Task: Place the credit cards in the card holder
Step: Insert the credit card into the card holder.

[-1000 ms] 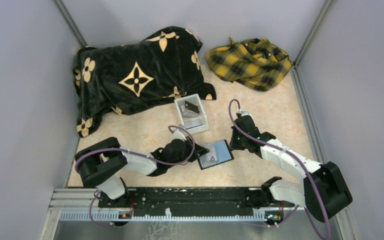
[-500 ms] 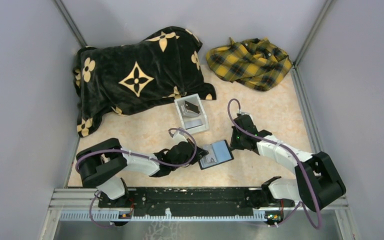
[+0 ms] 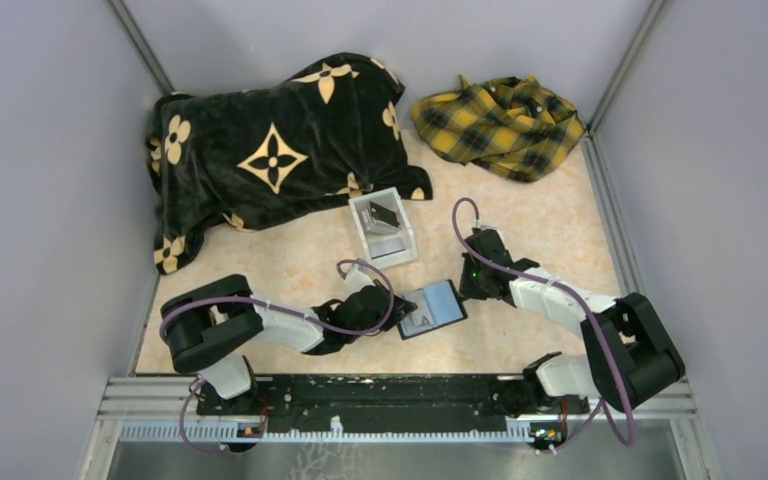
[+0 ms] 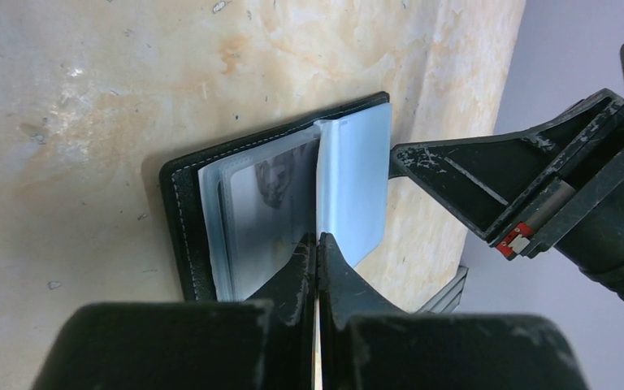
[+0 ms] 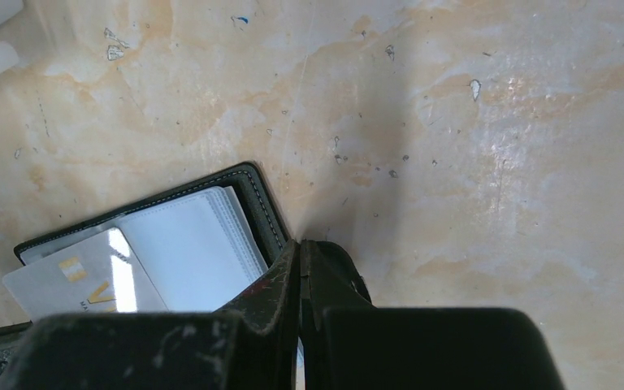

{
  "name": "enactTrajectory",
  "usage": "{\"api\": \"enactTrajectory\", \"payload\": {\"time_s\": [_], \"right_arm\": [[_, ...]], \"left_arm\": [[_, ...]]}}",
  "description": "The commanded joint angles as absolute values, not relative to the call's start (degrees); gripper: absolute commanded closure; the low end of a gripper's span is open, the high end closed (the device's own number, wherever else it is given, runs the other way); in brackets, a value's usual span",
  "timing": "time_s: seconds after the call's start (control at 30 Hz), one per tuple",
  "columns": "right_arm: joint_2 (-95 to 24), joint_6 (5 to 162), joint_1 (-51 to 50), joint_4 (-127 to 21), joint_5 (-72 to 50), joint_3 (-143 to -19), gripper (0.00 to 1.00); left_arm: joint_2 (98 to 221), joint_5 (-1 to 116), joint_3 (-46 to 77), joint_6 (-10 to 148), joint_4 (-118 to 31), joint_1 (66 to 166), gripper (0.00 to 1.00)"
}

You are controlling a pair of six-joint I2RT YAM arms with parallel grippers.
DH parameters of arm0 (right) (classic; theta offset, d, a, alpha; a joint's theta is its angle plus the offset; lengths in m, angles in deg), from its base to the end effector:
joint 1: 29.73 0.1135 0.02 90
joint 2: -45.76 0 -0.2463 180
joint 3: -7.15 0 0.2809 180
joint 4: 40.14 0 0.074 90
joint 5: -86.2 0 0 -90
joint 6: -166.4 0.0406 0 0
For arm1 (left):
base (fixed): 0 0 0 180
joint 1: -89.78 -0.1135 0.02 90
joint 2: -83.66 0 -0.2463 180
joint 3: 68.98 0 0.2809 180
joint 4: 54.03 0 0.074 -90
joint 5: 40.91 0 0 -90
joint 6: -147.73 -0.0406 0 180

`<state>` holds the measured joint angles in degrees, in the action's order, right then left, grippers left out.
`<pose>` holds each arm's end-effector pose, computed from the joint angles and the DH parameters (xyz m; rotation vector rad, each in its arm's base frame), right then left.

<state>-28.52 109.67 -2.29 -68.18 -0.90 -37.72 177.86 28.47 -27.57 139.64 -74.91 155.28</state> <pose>0.2313 0.1178 0.1161 0.1518 2.6030 0.3277 0.1387 -0.2698 0.0762 -0.5585 2.2446 -1.1092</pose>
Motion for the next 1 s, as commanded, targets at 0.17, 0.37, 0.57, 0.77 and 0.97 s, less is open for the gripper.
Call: {"api": "enactTrajectory", "payload": {"time_s": [0.17,0.37,0.57,0.77,0.97], "right_arm": [[-29.7,110.3,-3.0,-65.7,-1.4,-37.9,1.0],[-30.2,110.5,-3.0,-65.3,-1.6,-37.6,1.0],[-30.1,110.7,-3.0,-65.3,-1.5,-37.4,1.0],[-30.3,110.8,-3.1,-65.2,-1.6,-37.4,1.0],[-30.7,111.0,-3.1,-65.0,-1.9,-37.4,1.0]], "left_arm": [[178.7,26.5,-29.3,141.8,-82.7,155.6,1.0],[179.7,27.0,-29.5,141.9,-83.9,155.6,1.0],[180.6,27.8,-29.9,141.7,-84.9,155.6,1.0],[179.8,27.3,-30.0,141.5,-81.9,156.3,1.0],[181.7,27.6,-30.3,142.0,-83.9,156.5,1.0]]}}
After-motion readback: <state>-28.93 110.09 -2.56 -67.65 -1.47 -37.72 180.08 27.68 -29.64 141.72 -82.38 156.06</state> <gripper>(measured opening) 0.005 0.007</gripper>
